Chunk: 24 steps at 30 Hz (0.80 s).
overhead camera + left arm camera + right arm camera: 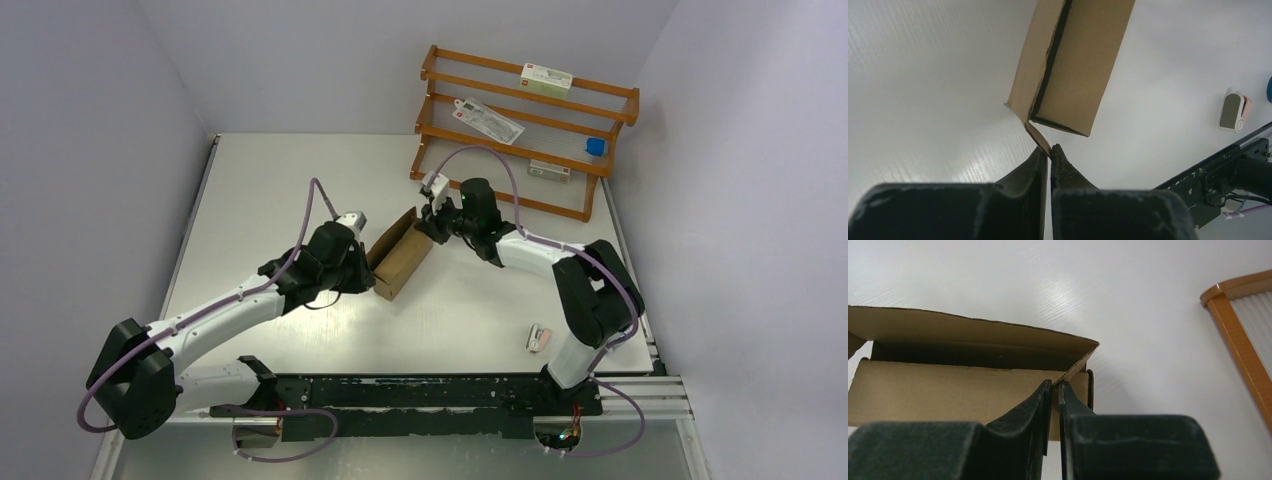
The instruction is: Fold the paper box
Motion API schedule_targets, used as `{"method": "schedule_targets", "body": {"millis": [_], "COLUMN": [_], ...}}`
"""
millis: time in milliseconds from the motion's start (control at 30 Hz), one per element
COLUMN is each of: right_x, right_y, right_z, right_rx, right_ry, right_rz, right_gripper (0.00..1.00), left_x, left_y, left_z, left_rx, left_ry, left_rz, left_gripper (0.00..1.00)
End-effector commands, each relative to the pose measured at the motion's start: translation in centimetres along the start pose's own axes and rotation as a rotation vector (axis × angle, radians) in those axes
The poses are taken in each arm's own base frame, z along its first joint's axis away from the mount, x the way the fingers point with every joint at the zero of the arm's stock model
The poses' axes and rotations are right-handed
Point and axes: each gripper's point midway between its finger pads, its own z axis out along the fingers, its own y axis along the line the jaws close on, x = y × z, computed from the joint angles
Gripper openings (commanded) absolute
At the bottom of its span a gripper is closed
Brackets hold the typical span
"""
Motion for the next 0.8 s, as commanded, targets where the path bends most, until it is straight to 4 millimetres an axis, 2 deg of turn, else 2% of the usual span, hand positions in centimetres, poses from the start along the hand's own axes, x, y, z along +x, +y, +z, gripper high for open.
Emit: {"method": "schedule_targets", "body": {"millis": [0, 200, 267, 333, 467, 633, 700, 767], "right_x": [0.0, -2.5, -2.7, -2.7, -2.5, -0.8, 0.0, 1.0], "right_y": [1.4, -0.2, -1.1, -2.0, -2.4, -2.5, -2.7, -3.0], "right_z": [-1.1, -3.4, -4.0, -4.5, -5.3, -6.1, -6.6, -7.0], "right_rx": [0.01, 0.111, 0.146, 0.173, 0.213, 0.281, 0.319, 0.364], "right_ry": [0.011, -0.05, -0.053, -0.05, -0.058, -0.051, -0.046, -0.029], "right_rz": [0.044, 0.111, 0.145, 0.177, 0.253, 0.363, 0.395, 0.422], "right_gripper": [0.16, 0.31, 0.37, 0.41, 0.47, 0.51, 0.51, 0.51], "left_x": [-1.7, -1.7, -1.7, -1.6, -2.2, -5.4, -7.8, -10.1], "left_y": [-1.0, -0.1, -0.2, -0.2, 0.0, -0.3, -0.1, 0.6], "left_z": [-0.3, -0.6, -0.6, -0.7, -1.5, -4.4, -5.8, -6.9], "left_rx": [0.008, -0.035, -0.032, -0.034, -0.05, -0.084, -0.119, -0.158], "left_ry": [-0.047, -0.057, -0.052, -0.042, -0.052, -0.14, -0.205, -0.25], "left_rz": [-0.006, 0.011, 0.017, 0.024, 0.048, 0.091, 0.107, 0.105], "left_gripper": [0.08, 0.08, 0.08, 0.14, 0.3, 0.55, 0.63, 0.67]}}
